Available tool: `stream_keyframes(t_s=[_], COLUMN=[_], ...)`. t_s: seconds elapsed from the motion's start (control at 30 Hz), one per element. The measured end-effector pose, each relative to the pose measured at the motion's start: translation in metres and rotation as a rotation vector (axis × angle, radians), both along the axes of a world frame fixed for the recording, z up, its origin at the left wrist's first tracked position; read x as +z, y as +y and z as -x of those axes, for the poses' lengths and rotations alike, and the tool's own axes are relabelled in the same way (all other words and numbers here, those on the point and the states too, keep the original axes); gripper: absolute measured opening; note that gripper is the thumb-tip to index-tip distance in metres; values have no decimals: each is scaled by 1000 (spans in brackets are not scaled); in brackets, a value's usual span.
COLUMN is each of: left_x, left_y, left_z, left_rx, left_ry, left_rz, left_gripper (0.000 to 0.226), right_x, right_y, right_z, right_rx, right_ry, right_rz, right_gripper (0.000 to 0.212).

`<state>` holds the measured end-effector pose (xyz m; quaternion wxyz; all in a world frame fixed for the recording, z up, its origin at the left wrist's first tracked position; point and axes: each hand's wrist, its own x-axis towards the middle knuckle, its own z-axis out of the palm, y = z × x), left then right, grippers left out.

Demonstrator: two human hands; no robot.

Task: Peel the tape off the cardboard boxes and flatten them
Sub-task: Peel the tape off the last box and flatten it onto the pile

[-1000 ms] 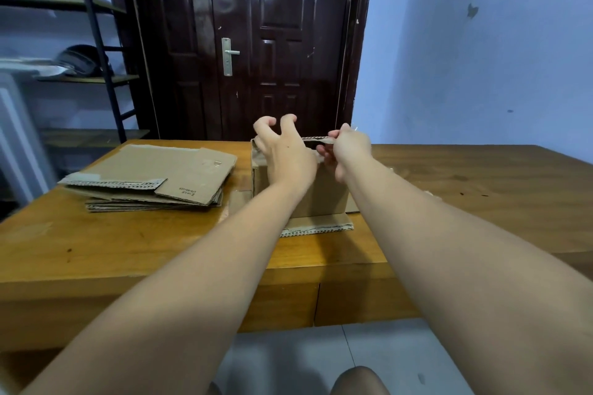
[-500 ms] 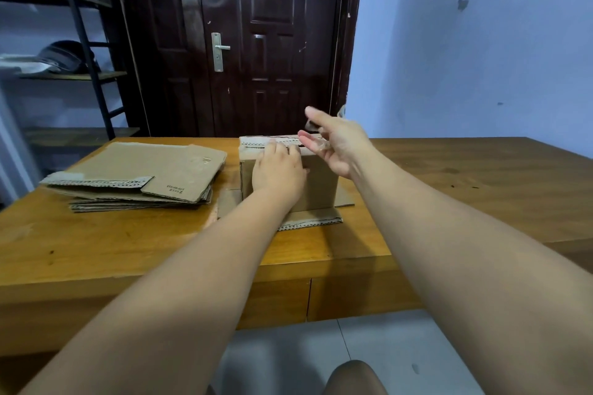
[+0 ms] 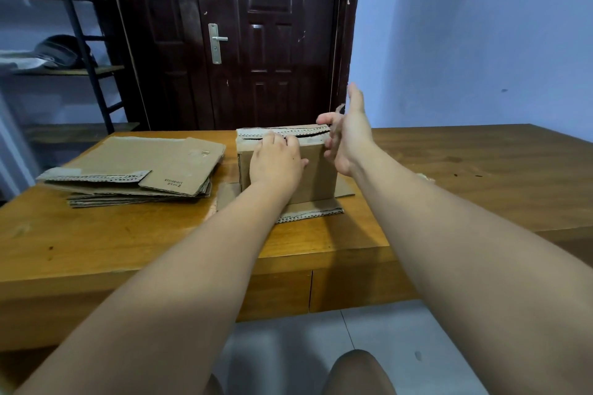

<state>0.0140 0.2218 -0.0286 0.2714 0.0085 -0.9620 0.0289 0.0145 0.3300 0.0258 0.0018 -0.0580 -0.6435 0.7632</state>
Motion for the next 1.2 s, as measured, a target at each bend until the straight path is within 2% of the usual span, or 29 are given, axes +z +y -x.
stream_keyframes(t_s=[0.07,0.23,0.33,0.43,0.53,0.63,0.73,0.87,1.0,1.1,1.17,1.2], left_x=[0,-1,0,1,0,-1,-2,-2,-4,-3,-2,-2], left_y=[0,-1,-1,0,-1,-1,-1,0,0,-1,-2,-2], left_z=[0,-1,-3,-3,-2,-1,-1,1,1,0,0,0], left_rx=[-5,-22,-18,-11,-14,-13,-13,-10,-8,-15,-14,-14], left_ry=[0,-1,3,2,0,1,12,10,10,9,8,8], left_rz=[-5,-29,-28,-4,-3,10,9,6,10,-2,-7,-8], left_gripper=[54,48,49,51,51,52,53,52,51,51,51,50], right_x=[2,-2,-3,-2,-3,-1,-1,-6,-12,-14,-17,-17], right_y=[-8,-18,-16,-15,-13,-10,-7,-8,-2,-6,-11,-13], right_z=[0,1,-1,-3,-3,-3,-2,3,8,8,11,11], right_rx=[11,64,68,37,-27,-70,-98,-136,-204,-116,-93,-130], right_ry=[9,135,188,194,176,132,100,55,116,170,195,205], right_rz=[3,32,131,165,106,-30,-38,-24,-75,-102,-173,-197], right_gripper=[62,13,25,26,27,46,55,43,38,13,42,49])
